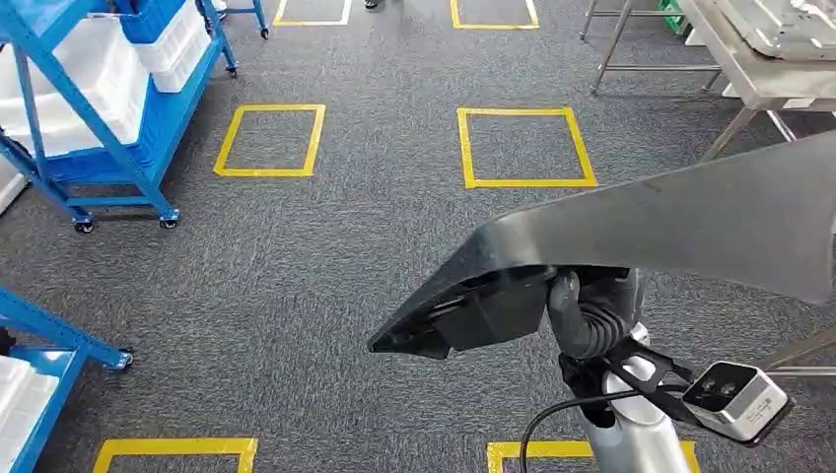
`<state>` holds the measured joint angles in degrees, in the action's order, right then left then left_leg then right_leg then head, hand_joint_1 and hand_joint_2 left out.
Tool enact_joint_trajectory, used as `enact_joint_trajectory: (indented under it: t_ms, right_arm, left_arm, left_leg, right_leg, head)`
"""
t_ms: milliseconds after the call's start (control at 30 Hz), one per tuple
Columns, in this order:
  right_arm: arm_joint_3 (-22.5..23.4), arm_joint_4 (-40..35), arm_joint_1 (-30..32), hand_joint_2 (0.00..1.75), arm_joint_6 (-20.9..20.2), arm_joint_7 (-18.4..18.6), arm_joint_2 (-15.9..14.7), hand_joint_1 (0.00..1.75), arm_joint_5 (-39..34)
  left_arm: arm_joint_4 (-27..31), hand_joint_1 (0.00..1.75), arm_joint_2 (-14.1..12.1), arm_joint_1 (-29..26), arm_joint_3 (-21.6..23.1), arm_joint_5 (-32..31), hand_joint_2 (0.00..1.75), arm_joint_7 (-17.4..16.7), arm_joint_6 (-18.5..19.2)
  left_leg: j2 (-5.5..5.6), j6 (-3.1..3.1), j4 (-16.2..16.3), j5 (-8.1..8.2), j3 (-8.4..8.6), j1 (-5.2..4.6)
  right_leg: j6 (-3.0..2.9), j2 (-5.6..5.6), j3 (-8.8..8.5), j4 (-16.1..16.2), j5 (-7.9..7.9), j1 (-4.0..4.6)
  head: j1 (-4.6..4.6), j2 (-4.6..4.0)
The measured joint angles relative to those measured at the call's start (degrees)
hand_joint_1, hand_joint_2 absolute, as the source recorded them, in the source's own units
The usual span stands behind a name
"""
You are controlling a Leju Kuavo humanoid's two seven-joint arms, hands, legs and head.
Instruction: Take the parts from the cabinet and place them on the table.
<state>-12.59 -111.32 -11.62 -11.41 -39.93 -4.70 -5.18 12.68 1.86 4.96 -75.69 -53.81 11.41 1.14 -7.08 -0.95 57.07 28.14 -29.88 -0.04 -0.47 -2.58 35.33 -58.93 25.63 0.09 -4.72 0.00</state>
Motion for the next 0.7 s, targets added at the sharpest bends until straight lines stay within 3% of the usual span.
enact_joint_trajectory:
  t_ms: [33,67,100,133,167,200,233,267,333,367,400,500,533,567,600,633,700]
  right_arm:
    - [0.0,-0.07,-0.02,1.75,0.0,0.0,0.0,1.75,0.0]
    - [-0.04,-0.15,-0.07,1.75,0.0,-0.02,0.0,1.75,0.0]
    - [-0.09,-0.15,-0.33,1.75,0.0,0.0,-0.02,1.75,-0.02]
    - [-0.31,-0.13,-0.27,1.75,0.0,0.0,-0.02,1.75,-0.02]
    - [-0.44,-0.13,-0.21,1.75,0.0,0.0,-0.02,1.75,0.0]
    - [-0.48,-0.13,-0.15,1.75,-0.02,0.0,-0.02,1.75,0.0]
    - [-0.5,-0.13,-0.13,1.75,-0.04,0.0,-0.02,1.75,0.0]
    - [-0.55,-0.13,-0.16,1.75,-0.11,0.02,-0.02,1.75,0.0]
    - [-0.81,-0.09,-0.42,1.75,-0.35,0.0,-0.02,1.75,-0.02]
    - [-0.98,0.0,-0.72,1.75,-0.46,0.0,-0.02,1.75,-0.04]
    - [-1.14,0.13,-1.25,1.75,-0.46,0.0,-0.02,1.75,-0.09]
    - [-1.64,0.33,-1.78,1.75,0.29,0.31,-0.02,1.75,-0.28]
    - [-1.66,0.33,-1.93,1.75,0.39,0.57,-0.04,1.75,-0.37]
    - [-1.68,0.33,-2.02,1.75,0.53,0.7,-0.07,1.75,-0.46]
    - [-1.75,0.39,-2.45,1.75,0.78,0.87,-0.11,1.75,-0.74]
    - [-1.81,0.44,-2.72,1.75,1.14,0.85,-0.11,1.75,-1.05]
    - [-1.88,0.66,-2.56,1.75,1.44,0.83,-0.11,1.75,-1.49]
  left_arm:
    - [0.0,0.0,0.0,0.1,0.0,0.0,1.75,0.0,-0.02]
    - [0.0,0.0,0.02,0.25,0.0,0.0,1.75,0.02,0.0]
    - [0.0,0.0,0.09,0.15,0.0,0.0,1.75,0.0,0.02]
    - [0.0,0.0,0.09,0.1,0.02,-0.02,1.75,0.0,0.02]
    - [0.0,0.0,0.09,-0.03,0.02,0.0,1.75,0.0,0.0]
    - [0.0,0.0,0.09,-0.21,0.02,0.0,1.75,0.0,0.0]
    - [0.0,0.0,0.09,-0.33,0.0,0.04,1.75,-0.02,-0.09]
    - [0.0,0.0,0.09,-0.34,0.0,0.22,1.75,-0.02,-0.2]
    - [0.0,0.0,0.09,-0.28,-0.02,0.68,1.75,0.02,-0.35]
    - [0.0,0.0,0.09,-0.3,-0.09,0.87,1.75,0.11,-0.35]
    - [0.0,0.0,0.13,-0.29,-0.15,1.01,1.75,0.31,-0.33]
    - [0.0,0.0,0.17,-0.03,-0.2,1.22,1.75,0.98,-0.2]
    - [0.0,0.0,0.31,0.11,-0.2,1.25,1.75,1.07,-0.13]
    - [0.0,0.0,0.37,0.24,-0.2,1.31,1.75,1.09,-0.13]
    - [0.0,0.0,0.37,0.17,-0.22,1.33,1.75,1.11,-0.15]
    - [0.0,0.0,0.37,0.0,-0.24,1.36,1.75,1.09,-0.26]
    - [0.0,0.0,0.37,-0.27,-0.26,1.27,1.75,1.01,-0.5]
  left_leg:
    - [-0.47,-0.39,0.14,0.49,-0.13,0.15]
    - [2.49,-0.61,1.59,1.64,-0.19,0.57]
    - [4.63,-0.63,5.11,3.83,-1.67,0.72]
    - [5.8,-0.74,9.9,6.21,-3.88,0.78]
    - [6.34,-0.86,14.99,8.24,-6.4,0.78]
    - [6.54,-0.94,18.56,9.05,-8.29,0.77]
    - [6.55,-0.89,19.08,8.27,-8.85,0.78]
    - [6.61,-0.81,16.69,6.09,-8.11,0.78]
    - [7.68,-0.59,6.96,0.35,-4.2,0.93]
    - [10.11,-0.48,2.78,-1.11,-2.66,1.19]
    - [12.29,-0.39,1.31,-0.39,-2.17,1.38]
    - [10.72,0.52,1.63,-0.66,-2.17,0.76]
    - [10.03,1.1,0.92,-1.07,-2.05,1.27]
    - [9.23,1.48,0.56,-1.37,-1.86,1.23]
    - [8.55,1.91,0.42,-1.44,-1.83,1.11]
    - [7.78,1.97,0.42,-1.43,-1.89,0.91]
    - [6.09,2.13,0.44,-1.3,-1.95,0.63]
  right_leg:
    - [-0.6,0.79,-0.39,0.57,-0.35,-0.6]
    - [-0.88,1.34,-0.58,0.79,-0.39,-0.63]
    - [-1.22,1.78,-0.54,0.77,-0.45,-0.66]
    - [-1.36,2.46,-0.52,0.77,-0.42,-0.64]
    - [-1.4,3.32,-0.49,0.75,-0.43,-0.55]
    - [-1.4,4.19,-0.48,0.67,-0.43,-0.46]
    - [-1.4,5.05,-0.51,0.59,-0.43,-0.42]
    - [-1.36,5.94,-0.52,0.45,-0.41,-0.42]
    - [-1.13,7.51,-0.55,0.08,-0.26,-0.49]
    - [-0.94,8.1,-0.42,-0.14,-0.15,-0.58]
    - [-0.47,8.86,0.05,-0.7,-0.13,-0.24]
    - [0.83,10.65,0.55,-0.02,-0.89,-0.91]
    - [1.17,11.1,0.72,-0.04,-0.94,-0.63]
    - [1.12,8.45,0.97,-0.9,-0.22,-0.67]
    - [1.29,5.46,2.2,-3.51,1.69,-0.42]
    - [1.52,4.07,4.25,-7.8,3.97,-0.49]
    - [1.87,3.19,8.2,-16.15,7.19,-0.74]
  head:
    - [0.0,0.0]
    - [0.02,0.0]
    - [0.0,0.0]
    - [0.02,0.0]
    - [0.02,0.0]
    - [0.0,0.0]
    - [0.0,0.0]
    - [0.02,0.0]
    - [0.0,0.0]
    - [0.0,0.0]
    - [0.02,0.0]
    - [0.02,0.0]
    - [0.0,0.0]
    - [0.02,0.0]
    - [0.02,0.0]
    - [0.02,0.0]
    - [0.02,0.0]
